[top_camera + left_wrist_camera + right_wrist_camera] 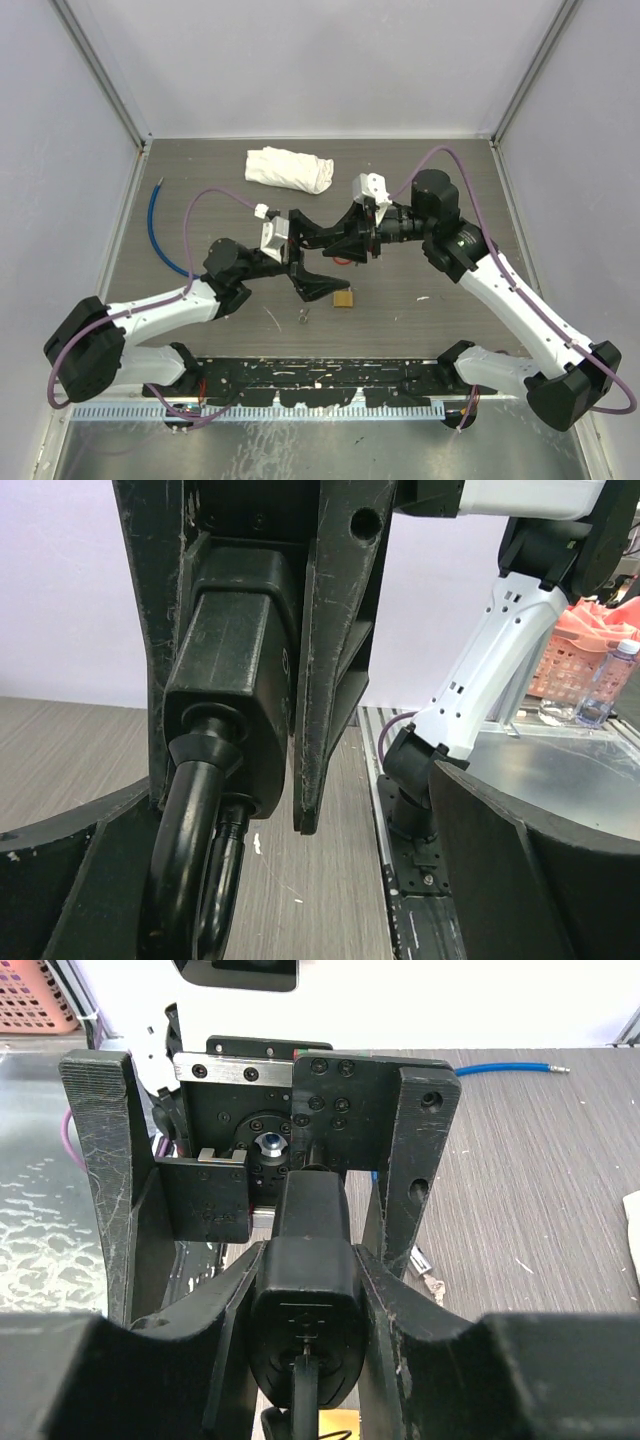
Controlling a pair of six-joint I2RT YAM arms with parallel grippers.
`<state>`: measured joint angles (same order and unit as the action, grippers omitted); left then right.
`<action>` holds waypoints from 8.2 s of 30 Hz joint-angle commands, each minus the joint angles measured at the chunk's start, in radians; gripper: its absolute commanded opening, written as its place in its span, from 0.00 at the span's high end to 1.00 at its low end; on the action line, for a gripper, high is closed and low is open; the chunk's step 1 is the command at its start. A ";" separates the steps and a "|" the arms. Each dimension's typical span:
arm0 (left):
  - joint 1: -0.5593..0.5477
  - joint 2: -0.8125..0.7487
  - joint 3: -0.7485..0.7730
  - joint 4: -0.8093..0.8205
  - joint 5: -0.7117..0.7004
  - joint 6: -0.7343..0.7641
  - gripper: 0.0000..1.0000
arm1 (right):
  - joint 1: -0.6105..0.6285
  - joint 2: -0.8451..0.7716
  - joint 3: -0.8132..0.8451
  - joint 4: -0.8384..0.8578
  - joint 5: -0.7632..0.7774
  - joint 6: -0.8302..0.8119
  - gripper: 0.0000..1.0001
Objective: Lock with the key
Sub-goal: Lock the lock.
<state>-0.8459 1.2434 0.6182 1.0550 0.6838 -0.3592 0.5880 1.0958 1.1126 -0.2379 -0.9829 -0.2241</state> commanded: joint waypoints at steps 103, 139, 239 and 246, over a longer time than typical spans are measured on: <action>-0.089 0.108 0.231 0.109 0.000 -0.128 0.12 | 0.181 0.216 -0.076 0.221 -0.124 0.232 0.99; -0.084 0.122 0.329 -0.126 0.062 -0.093 0.07 | 0.245 0.348 0.052 -0.005 -0.141 0.149 0.99; 0.109 -0.262 -0.201 0.102 -0.144 -0.296 0.13 | -0.201 0.065 -0.036 0.392 -0.412 0.559 0.99; 0.107 -0.225 -0.193 0.187 -0.163 -0.402 0.30 | -0.203 0.065 -0.064 0.432 -0.417 0.581 0.99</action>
<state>-0.7376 1.0023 0.4129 1.1034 0.5480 -0.6956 0.3901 1.1946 1.0412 0.0834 -1.3682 0.3214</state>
